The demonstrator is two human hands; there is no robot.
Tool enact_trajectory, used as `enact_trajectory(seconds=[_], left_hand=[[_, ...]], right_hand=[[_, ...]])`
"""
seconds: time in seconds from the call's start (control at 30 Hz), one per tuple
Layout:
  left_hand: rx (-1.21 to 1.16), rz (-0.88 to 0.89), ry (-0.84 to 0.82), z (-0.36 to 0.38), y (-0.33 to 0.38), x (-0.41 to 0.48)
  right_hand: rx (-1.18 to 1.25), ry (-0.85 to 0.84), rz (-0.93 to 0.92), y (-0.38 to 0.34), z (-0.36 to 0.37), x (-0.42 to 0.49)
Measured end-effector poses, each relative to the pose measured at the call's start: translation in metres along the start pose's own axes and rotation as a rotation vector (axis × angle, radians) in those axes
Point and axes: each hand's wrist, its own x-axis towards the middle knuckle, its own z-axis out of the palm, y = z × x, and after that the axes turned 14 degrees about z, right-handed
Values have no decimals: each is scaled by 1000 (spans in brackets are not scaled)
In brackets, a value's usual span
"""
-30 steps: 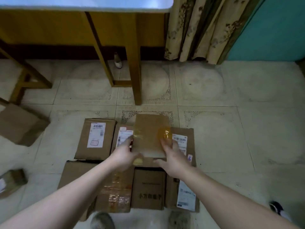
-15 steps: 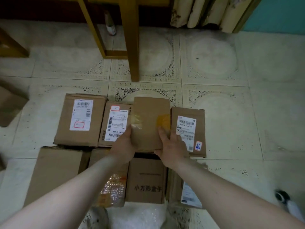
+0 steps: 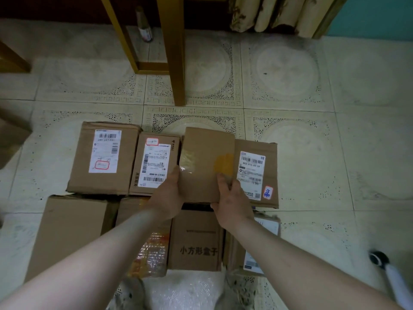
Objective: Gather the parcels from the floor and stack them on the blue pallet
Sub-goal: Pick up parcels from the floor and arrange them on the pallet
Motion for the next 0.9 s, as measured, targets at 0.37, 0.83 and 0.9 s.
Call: enact_trajectory(seconds=[0.37, 0.83, 0.9], left_hand=[[101, -156, -93, -36, 12, -35], [226, 18, -97, -215, 175, -255], [261, 46, -58, -228, 189, -287]], right_hand=[[-45, -121, 113, 10, -29, -14], [199, -159, 301, -80, -175, -279], [207, -133, 254, -91, -186, -309]])
